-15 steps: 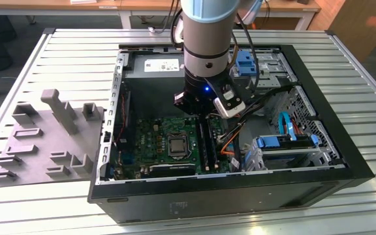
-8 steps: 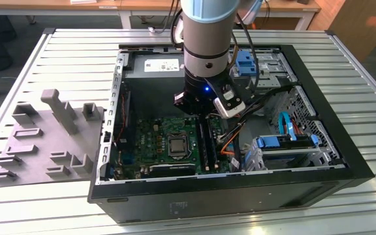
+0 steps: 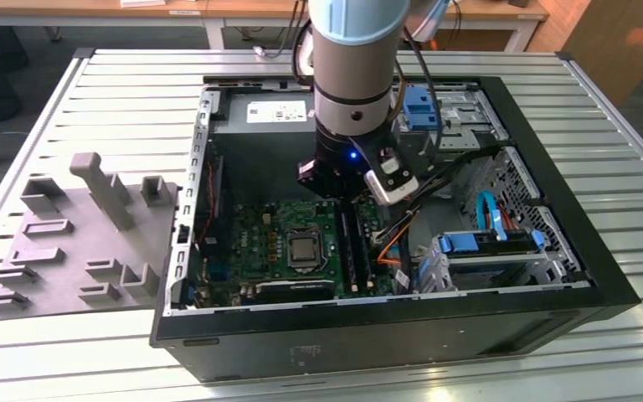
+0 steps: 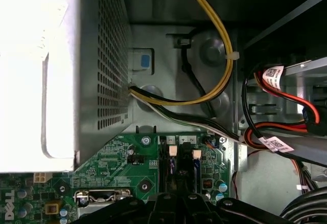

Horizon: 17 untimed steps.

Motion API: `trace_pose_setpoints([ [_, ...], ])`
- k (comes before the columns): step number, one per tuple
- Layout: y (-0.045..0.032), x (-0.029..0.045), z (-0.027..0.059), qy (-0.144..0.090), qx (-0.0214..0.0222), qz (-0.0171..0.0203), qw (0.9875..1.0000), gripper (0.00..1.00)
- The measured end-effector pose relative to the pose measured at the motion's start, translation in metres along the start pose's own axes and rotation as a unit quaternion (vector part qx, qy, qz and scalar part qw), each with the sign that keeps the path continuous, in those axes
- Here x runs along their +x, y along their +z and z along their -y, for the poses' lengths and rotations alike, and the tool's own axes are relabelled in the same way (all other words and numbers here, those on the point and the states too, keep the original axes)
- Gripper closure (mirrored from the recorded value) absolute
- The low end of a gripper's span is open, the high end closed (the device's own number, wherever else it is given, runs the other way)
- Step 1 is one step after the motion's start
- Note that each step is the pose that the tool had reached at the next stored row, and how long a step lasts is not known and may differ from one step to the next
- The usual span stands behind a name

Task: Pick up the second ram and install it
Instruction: 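Press down the second ram until it locks into place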

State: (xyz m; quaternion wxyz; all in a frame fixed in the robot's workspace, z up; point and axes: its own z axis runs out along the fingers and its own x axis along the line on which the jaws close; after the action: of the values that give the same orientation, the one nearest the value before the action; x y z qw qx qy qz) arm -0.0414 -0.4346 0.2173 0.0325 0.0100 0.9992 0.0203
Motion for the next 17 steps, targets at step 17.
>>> trace_pose_setpoints([
  [17, -0.0242, -0.0016, -0.001, 0.0, 0.0, 0.0, 1.0, 0.89],
])
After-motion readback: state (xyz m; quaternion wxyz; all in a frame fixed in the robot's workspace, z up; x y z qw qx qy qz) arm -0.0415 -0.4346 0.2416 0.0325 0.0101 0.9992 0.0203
